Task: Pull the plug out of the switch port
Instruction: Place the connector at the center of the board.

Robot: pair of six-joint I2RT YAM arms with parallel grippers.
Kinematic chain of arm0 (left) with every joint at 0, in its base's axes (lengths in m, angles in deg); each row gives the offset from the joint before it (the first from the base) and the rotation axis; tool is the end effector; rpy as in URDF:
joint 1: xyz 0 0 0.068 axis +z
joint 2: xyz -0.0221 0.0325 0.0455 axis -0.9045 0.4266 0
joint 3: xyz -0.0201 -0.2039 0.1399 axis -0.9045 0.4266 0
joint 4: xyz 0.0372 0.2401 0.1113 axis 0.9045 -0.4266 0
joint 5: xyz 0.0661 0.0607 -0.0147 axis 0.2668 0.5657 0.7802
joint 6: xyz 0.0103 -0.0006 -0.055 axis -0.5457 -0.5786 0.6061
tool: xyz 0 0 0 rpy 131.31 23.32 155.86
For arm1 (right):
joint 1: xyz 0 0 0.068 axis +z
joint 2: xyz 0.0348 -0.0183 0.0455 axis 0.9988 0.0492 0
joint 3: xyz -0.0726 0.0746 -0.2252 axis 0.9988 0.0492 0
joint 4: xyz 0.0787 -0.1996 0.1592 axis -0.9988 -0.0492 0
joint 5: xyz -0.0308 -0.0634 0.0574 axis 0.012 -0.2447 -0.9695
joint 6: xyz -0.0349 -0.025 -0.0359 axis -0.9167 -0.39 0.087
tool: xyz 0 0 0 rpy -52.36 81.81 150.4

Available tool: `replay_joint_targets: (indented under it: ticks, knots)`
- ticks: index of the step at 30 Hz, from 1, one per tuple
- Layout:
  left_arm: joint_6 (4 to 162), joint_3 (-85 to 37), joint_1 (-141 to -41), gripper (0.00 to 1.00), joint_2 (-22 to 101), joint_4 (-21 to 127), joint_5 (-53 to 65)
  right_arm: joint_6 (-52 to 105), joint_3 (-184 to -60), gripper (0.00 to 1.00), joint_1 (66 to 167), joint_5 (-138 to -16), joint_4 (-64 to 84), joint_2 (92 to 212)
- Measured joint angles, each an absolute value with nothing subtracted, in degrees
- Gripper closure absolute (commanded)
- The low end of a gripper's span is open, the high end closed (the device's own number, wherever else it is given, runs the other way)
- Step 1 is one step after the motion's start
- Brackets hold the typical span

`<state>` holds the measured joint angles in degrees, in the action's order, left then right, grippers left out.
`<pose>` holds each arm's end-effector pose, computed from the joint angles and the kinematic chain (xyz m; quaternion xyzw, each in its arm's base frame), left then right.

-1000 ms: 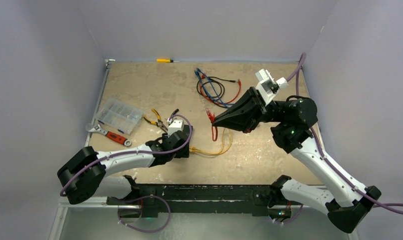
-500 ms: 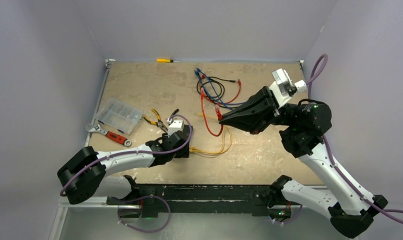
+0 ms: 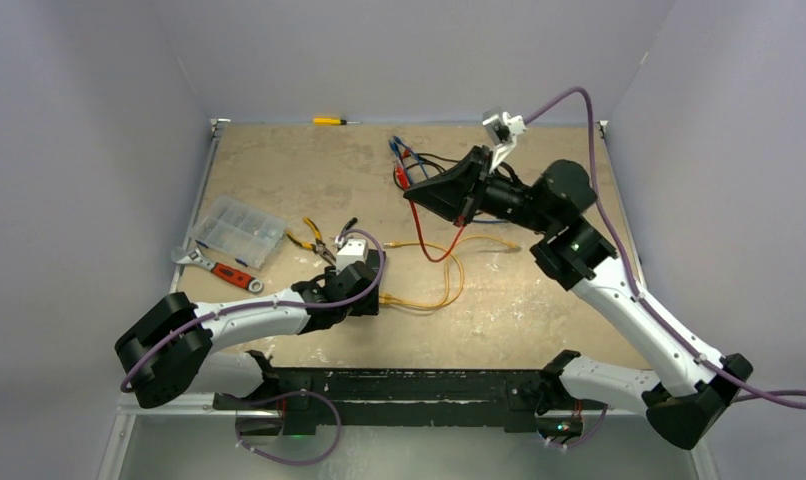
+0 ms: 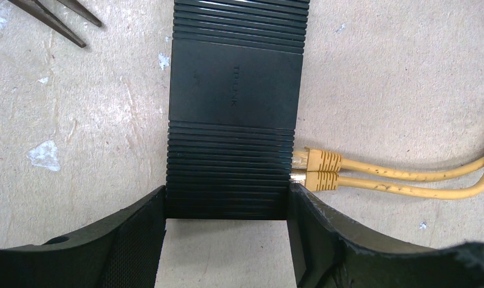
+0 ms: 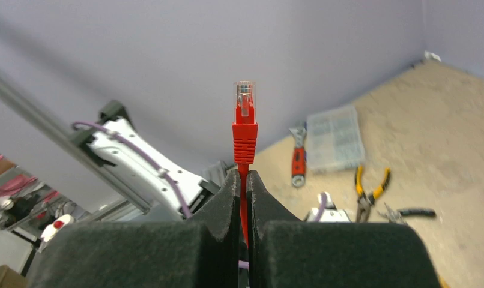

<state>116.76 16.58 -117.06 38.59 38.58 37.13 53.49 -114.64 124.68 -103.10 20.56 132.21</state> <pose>0.1605 -0.1834 0.1254 -0.0027 0.9375 -0.0958 0.3346 0.1843 0.1685 0.4444 -0.2534 0.5598 0.5888 0.5251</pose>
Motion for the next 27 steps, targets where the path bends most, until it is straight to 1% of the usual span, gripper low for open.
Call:
replay_joint_targets:
  ticks: [15, 19, 27]
  knots:
    - [116.78, 16.58, -117.28, 1.0, 38.59, 38.58, 37.37, 47.0, -114.93, 1.0, 124.61, -87.98, 5.48, 143.58]
    - [116.78, 16.58, -117.28, 1.0, 38.59, 38.58, 37.46, 45.4, -116.61, 1.0, 124.28, -84.74, 2.18, 146.05]
    - [116.78, 16.58, -117.28, 1.0, 38.65, 38.58, 37.48, 42.54, -122.71, 1.0, 123.1, -78.97, -1.3, 146.82]
